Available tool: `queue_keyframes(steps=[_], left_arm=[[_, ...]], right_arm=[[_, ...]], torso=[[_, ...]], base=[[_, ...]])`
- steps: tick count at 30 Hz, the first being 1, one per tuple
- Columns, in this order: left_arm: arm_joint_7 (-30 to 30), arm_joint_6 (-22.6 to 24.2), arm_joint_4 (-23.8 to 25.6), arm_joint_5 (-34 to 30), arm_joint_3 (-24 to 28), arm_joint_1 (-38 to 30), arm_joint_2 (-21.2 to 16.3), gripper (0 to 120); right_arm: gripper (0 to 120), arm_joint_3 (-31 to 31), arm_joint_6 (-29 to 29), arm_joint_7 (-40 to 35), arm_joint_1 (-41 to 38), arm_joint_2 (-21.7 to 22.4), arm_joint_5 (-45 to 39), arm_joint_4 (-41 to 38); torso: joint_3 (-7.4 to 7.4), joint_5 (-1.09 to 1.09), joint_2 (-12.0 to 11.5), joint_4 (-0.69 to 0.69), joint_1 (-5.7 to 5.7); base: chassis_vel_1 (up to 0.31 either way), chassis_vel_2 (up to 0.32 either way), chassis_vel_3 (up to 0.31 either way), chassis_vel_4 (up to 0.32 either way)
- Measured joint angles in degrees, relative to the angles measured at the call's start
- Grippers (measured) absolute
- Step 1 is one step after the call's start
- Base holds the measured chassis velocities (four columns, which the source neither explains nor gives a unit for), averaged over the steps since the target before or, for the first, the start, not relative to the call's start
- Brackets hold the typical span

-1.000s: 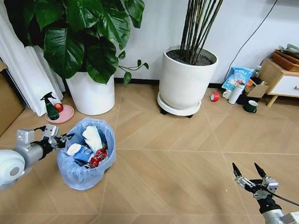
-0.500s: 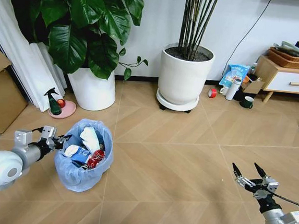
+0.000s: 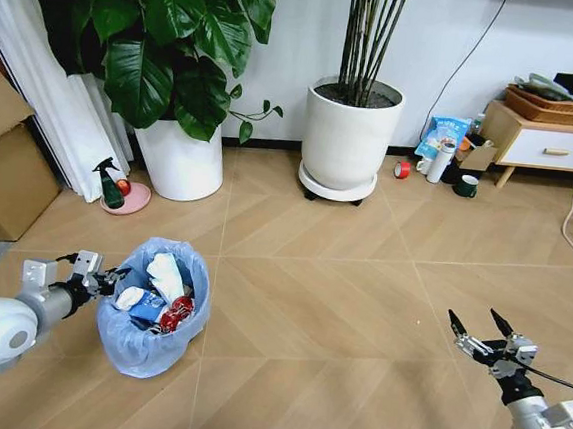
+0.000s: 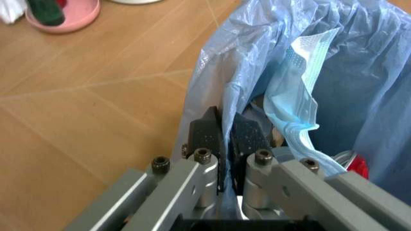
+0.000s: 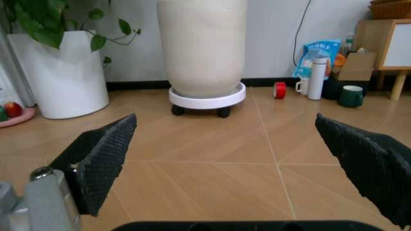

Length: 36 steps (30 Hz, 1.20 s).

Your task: Pick up the trash bin and place the garbage on the floor into it.

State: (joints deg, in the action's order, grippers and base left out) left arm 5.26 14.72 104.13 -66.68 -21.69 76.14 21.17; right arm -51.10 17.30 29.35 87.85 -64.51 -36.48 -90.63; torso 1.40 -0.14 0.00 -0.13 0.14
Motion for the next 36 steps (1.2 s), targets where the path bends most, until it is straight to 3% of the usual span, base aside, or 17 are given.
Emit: queue_keyframes(steps=[15,32,36], left_arm=[[0.33,-0.05,0.08,0.65,-2.11,3.17,0.86,0],[-0.45,-0.29,1.59,2.54,-13.66,13.77,3.81,0],[-1.06,-0.61,1.90,4.16,-18.67,18.12,6.78,0]], right_arm=[[100,0.41,0.07,0.17,-0.39,1.12,-0.53,0.68],[100,1.10,0.23,0.33,-0.50,1.38,-0.50,0.34],[100,1.01,0.34,0.46,-0.37,0.73,-0.29,0.24]], torso=[[0.00,0.03,0.00,-0.02,-0.01],[0.00,0.05,0.00,-0.02,-0.01],[0.00,0.02,0.00,-0.01,0.00]], base=[[0.145,-0.139,-0.134,0.140],[0.140,-0.136,-0.135,0.137],[0.142,-0.134,-0.151,0.136]])
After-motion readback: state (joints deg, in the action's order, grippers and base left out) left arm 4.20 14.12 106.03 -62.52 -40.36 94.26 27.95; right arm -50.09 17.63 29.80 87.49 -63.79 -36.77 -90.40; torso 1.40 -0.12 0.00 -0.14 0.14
